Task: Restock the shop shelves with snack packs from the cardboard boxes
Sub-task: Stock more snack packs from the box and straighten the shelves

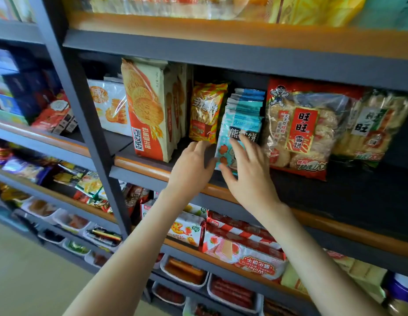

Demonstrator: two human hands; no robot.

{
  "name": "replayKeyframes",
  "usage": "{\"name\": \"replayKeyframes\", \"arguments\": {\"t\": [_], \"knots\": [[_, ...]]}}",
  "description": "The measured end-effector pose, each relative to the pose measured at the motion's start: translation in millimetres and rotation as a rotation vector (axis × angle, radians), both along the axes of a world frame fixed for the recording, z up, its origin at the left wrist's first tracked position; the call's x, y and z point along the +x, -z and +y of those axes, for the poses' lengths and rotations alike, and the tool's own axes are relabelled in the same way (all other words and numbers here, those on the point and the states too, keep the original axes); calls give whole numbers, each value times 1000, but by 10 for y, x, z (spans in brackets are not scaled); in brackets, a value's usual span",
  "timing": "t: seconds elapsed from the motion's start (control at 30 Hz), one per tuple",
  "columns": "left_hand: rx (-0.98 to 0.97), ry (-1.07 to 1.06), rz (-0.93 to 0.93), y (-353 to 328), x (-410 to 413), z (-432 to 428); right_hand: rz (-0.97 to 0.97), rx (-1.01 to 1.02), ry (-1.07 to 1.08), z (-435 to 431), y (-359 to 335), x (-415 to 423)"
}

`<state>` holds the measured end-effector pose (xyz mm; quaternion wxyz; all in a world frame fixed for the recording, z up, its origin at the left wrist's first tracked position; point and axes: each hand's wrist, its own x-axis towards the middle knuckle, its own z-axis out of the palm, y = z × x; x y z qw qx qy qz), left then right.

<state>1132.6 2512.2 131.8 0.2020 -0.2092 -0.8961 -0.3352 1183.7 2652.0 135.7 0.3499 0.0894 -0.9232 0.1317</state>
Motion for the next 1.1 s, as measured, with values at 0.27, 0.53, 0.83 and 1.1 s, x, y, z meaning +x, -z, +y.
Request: {"name": "replayKeyframes", "arguments": {"t": [0.27,0.53,0.83,1.1], "knots": [[255,-190,-126,764,926,-845,-228,-449,-604,-1051,510,417],[440,-831,-589,2190,2083,-2178,-944,-368,-816,-2489,1746,588],[650,-1281,-988,3611,3090,-3893,-1299,80,-926,-4617,3072,783],[715,-1543,-1273,4503,3640,-5045,-1589,475,-863,-6251,4391,826]]}}
